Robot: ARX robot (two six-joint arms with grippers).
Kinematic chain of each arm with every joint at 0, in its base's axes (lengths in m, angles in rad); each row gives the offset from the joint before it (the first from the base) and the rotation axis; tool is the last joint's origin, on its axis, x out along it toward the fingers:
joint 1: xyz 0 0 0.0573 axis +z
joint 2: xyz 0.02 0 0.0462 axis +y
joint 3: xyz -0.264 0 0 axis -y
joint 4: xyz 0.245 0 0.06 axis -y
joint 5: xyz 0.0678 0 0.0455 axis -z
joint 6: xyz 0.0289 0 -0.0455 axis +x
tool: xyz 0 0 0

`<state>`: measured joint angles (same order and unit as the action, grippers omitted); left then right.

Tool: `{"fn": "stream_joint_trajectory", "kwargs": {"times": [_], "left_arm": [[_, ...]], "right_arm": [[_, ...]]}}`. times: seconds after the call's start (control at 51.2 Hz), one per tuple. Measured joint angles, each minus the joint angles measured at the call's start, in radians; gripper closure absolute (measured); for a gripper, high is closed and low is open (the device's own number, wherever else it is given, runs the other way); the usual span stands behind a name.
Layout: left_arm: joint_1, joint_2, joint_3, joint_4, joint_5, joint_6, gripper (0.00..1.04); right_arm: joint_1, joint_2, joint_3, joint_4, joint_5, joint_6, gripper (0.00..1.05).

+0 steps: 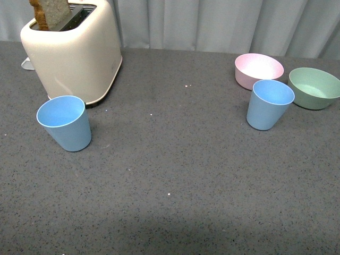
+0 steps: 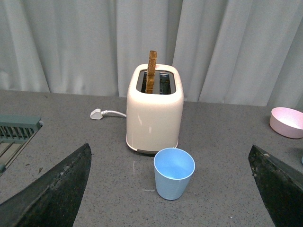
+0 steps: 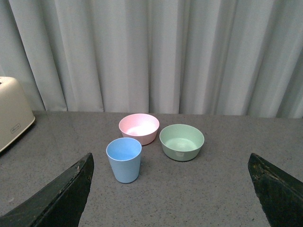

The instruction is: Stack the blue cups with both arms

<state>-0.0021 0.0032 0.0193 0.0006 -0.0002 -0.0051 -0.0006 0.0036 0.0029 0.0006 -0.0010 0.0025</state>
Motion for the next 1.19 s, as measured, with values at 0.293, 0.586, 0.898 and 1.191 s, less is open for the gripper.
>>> {"fn": "stream_joint_trajectory", "kwargs": {"times": [0.293, 0.586, 0.898, 1.191], "left_arm": [[0.000, 0.000, 0.000, 0.000, 0.000, 0.000, 0.07], [0.000, 0.000, 0.000, 0.000, 0.000, 0.000, 0.07], [0.000, 0.000, 0.000, 0.000, 0.000, 0.000, 0.07], [-0.055, 0.452, 0.106, -0.023, -0.294, -0.208, 0.07]], "right_arm": [[0.000, 0.000, 0.000, 0.000, 0.000, 0.000, 0.10], [0.000, 0.000, 0.000, 0.000, 0.000, 0.000, 0.10], [0.000, 0.000, 0.000, 0.000, 0.000, 0.000, 0.10], [0.000, 0.000, 0.000, 0.000, 0.000, 0.000, 0.10]]}}
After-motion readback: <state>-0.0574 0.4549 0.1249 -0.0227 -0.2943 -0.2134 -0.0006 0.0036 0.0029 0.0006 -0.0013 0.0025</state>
